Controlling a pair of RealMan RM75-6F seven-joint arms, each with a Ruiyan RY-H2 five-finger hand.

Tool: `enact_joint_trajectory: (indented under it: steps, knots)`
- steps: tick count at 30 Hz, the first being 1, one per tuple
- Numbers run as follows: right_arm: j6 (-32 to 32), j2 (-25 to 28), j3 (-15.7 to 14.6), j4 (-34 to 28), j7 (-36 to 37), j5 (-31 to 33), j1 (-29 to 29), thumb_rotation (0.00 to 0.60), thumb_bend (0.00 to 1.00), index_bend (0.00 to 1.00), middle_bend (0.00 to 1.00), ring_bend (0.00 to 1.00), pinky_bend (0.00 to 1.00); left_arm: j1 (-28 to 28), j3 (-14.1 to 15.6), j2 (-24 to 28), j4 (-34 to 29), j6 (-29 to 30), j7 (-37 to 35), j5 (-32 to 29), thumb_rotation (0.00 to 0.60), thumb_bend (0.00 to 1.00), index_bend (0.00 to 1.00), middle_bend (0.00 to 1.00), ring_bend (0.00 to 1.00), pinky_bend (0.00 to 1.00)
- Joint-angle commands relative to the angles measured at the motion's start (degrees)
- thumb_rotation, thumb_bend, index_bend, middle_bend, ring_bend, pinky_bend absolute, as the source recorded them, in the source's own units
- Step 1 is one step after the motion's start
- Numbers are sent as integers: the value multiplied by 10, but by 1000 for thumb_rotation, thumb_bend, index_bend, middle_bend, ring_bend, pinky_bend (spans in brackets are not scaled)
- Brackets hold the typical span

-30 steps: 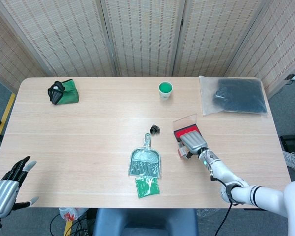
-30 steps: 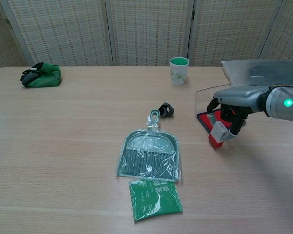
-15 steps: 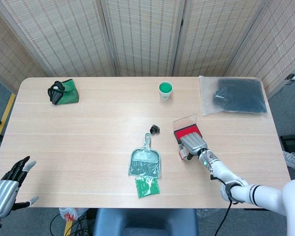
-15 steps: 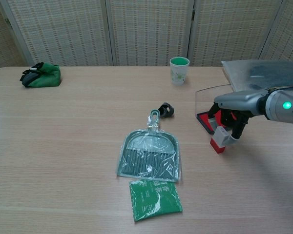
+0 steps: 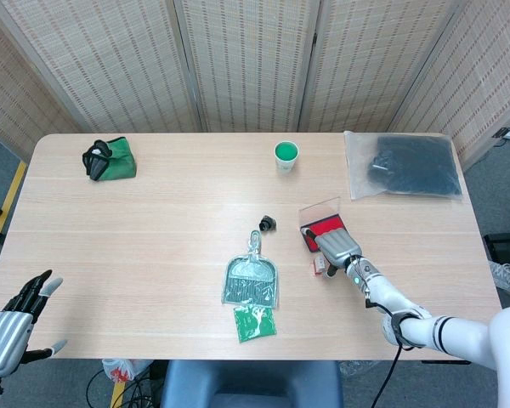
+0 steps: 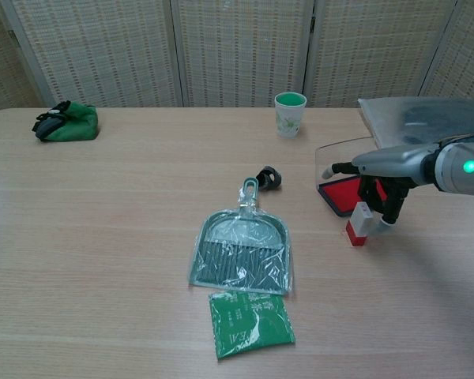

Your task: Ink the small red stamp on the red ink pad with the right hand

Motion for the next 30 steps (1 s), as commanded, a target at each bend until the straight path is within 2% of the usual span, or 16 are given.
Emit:
enact_joint_trajectory:
  steps: [1,7,11,14,16,18,20,25,30]
  knots:
    - [8,18,-1,-21,-1,2,-1,600,163,0,675,497,488,0,0,0,0,1,-2,1,600,175,84,0,3,259]
    - [44,74,-5,-88,-9,-4,-12,600,162,0,640,468,476,6,-1,8,-2,20,-20,6,600,175,86,0,3,259]
    - [90,121,-15,-145,-15,-15,-36,600,162,0,495,372,413,11,-2,12,-1,32,-31,8,600,175,88,0,3,259]
    - [156,140,-27,-175,-32,-38,-66,600,162,0,382,295,342,13,-4,15,-1,37,-37,6,600,175,89,0,3,259]
    - [250,144,-41,-189,-58,-68,-109,600,162,0,292,234,276,13,-6,16,0,38,-40,4,600,175,89,0,3,259]
    - [359,131,-54,-177,-94,-104,-159,600,161,0,255,214,248,12,-7,16,1,36,-42,2,600,175,89,0,3,259]
    - [435,119,-64,-156,-104,-130,-203,600,158,0,229,194,215,12,-7,16,1,34,-40,1,600,175,89,0,3,259]
    - [525,123,-72,-114,-23,-167,-289,600,158,0,165,152,181,7,-12,11,2,23,-30,-8,600,175,89,0,3,259]
    - [594,120,-80,-88,1,-193,-357,600,158,0,77,75,131,-2,-9,1,2,5,-8,-4,600,176,89,0,3,259]
